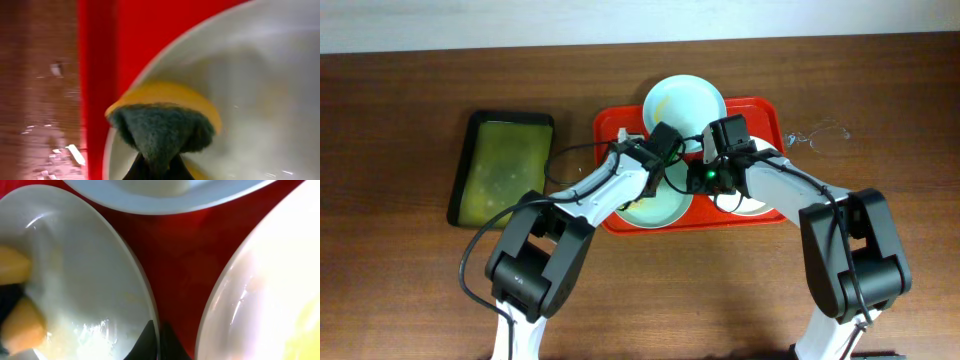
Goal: Clean dirty plates on tray and stack at the side
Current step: 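Scrub the pale green plate with the sponge in the left gripper, then lift the pale green plate with the right gripper and set it right of the tray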
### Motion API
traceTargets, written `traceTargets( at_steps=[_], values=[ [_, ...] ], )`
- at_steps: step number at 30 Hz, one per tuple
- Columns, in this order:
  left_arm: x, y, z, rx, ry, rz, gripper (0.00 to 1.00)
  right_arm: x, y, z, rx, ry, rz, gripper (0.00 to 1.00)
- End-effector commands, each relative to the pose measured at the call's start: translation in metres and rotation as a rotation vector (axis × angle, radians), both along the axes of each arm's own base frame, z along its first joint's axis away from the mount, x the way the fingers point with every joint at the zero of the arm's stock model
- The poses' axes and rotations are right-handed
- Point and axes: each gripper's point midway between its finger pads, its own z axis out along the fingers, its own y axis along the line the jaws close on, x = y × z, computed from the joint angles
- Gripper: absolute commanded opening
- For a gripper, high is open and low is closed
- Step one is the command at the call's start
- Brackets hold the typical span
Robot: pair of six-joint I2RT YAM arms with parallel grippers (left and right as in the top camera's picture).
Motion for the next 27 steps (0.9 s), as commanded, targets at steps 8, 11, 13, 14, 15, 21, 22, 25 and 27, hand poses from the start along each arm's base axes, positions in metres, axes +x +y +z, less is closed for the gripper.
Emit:
traceTargets(
  at_steps=[8, 11, 13, 14, 15, 21, 22, 25, 27],
  values=[
    [0.015, -0.053, 0.033, -0.397, 0.025, -0.040, 0.00, -0.001, -0.002, -0.007, 0.000, 0.024, -0.001, 0.04],
    [0.009, -0.054, -0.006, -0.378, 0.101, -0.032, 0.00, 0.000, 0.000, -0.006, 0.007, 0.021, 0.002, 0.04],
    [0.004, -0.039, -0.042, -0.285, 0.144, -0.005, 0.00, 0.000, 0.000, -0.006, 0.007, 0.021, 0.002, 0.04],
    [0.009, -0.027, -0.041, -0.217, 0.111, 0.010, 0.00, 0.000, 0.000, -0.006, 0.007, 0.021, 0.002, 0.04],
    [0.012, -0.017, -0.039, -0.164, 0.088, 0.022, 0.00, 0.000, 0.000, -0.006, 0.007, 0.021, 0.002, 0.04],
    [0.019, 0.031, -0.022, 0.091, 0.000, 0.080, 0.00, 0.000, 0.000, -0.006, 0.007, 0.021, 0.002, 0.04],
    [0.018, 0.041, -0.017, 0.076, -0.010, 0.155, 0.00, 0.000, 0.000, -0.006, 0.007, 0.021, 0.002, 0.04],
    [0.011, 0.073, 0.017, 0.032, -0.035, 0.356, 0.00, 0.001, 0.000, -0.004, 0.008, 0.013, 0.002, 0.04],
    [0.015, 0.068, 0.057, -0.053, -0.097, 0.359, 0.00, 0.003, 0.001, 0.002, 0.006, 0.005, 0.013, 0.04]
  ],
)
